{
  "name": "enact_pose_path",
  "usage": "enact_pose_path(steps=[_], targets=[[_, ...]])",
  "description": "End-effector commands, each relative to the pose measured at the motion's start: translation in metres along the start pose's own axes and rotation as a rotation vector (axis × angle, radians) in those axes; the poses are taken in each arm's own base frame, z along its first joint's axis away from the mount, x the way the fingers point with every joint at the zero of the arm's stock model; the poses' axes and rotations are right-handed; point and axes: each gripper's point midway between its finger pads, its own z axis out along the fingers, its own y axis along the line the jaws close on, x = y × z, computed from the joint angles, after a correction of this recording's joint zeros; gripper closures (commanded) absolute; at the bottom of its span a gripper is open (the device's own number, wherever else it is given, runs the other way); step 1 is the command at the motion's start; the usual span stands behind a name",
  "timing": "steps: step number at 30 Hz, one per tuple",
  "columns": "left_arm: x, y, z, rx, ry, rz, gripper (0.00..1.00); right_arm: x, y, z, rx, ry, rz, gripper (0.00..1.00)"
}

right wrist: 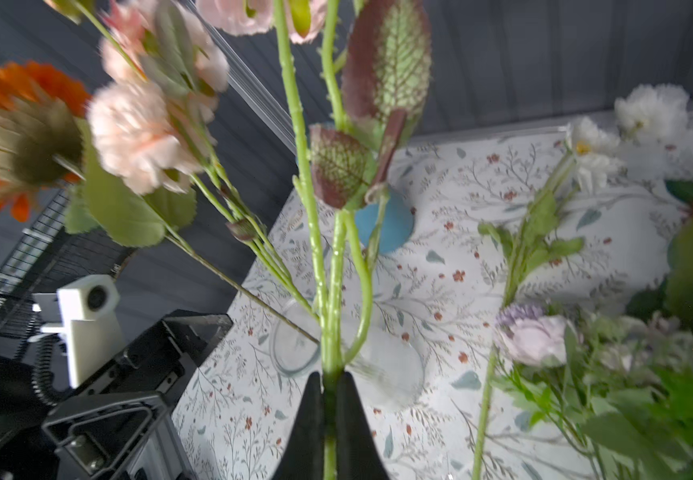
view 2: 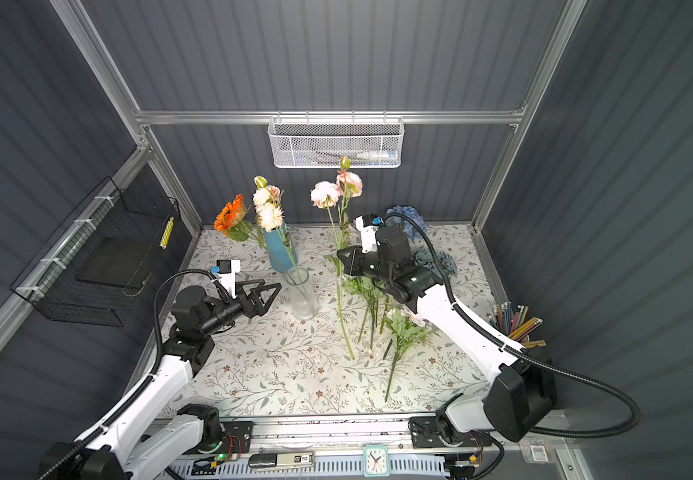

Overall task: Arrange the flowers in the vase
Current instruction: 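Lift the pink carnations upward out of the pile with right gripper, then carry the pink carnations to the glass vase and lower stems in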

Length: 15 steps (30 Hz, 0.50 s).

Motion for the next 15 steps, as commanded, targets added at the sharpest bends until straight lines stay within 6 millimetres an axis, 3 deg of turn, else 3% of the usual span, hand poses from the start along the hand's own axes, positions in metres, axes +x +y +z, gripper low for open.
enact_pose_path(steps=[1, 3, 7, 12, 15], targets=[[-0.032, 0.001, 0.010, -0.012, -0.087, 0.080, 0.00, -0.043, 0.032, -0.009, -0.130, -0.211, -0.083, 1.00], [-0.038, 0.016, 0.017, -0.072, -0.111, 0.096, 0.01, -0.057, 0.045, -0.010, -0.181, -0.293, -0.124, 1.00], [-0.051, 0.022, 0.030, -0.071, -0.146, 0.119, 0.01, -0.070, 0.068, -0.006, -0.237, -0.424, -0.239, 1.00], [-0.067, 0.025, 0.044, -0.055, -0.171, 0.123, 0.00, -0.071, 0.098, -0.002, -0.327, -0.609, -0.440, 1.00], [-0.073, 0.032, 0.049, -0.083, -0.184, 0.117, 0.00, -0.069, 0.105, 0.005, -0.364, -0.700, -0.510, 1.00]])
